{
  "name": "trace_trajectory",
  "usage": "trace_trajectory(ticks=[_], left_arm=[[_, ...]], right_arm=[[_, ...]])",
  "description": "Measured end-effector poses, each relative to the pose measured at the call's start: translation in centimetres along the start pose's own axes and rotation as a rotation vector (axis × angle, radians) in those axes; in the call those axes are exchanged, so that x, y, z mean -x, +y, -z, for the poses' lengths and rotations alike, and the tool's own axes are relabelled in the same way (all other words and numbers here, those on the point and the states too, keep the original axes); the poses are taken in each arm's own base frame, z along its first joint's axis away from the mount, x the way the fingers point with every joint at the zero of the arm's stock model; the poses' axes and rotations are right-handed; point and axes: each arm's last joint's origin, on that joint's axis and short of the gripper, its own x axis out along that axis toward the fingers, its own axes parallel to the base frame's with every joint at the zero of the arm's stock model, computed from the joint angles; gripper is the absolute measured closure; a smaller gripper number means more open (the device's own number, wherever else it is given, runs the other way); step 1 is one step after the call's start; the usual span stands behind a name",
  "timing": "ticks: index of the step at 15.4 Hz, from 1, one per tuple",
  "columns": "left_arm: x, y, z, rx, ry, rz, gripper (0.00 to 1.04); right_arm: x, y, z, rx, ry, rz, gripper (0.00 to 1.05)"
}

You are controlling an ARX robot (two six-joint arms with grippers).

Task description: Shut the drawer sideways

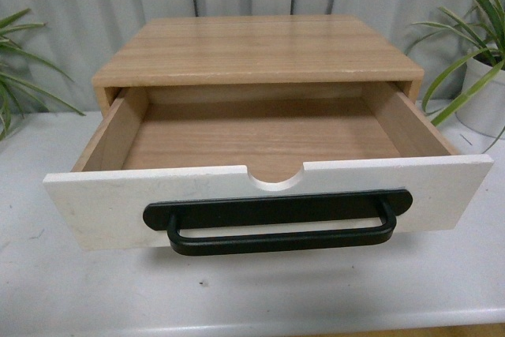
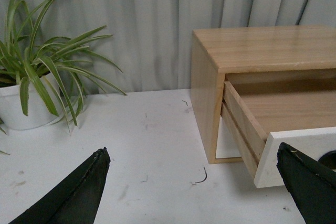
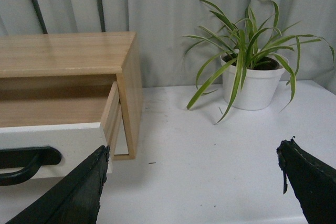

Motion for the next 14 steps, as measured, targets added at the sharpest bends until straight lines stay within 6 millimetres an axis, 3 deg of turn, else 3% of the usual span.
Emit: trace_trajectory(ticks=[14], left_arm=[[0.0,0.0,0.0,0.0,0.0,0.0,0.07]], right_arm=[[0.0,0.0,0.0,0.0,0.0,0.0,0.06]])
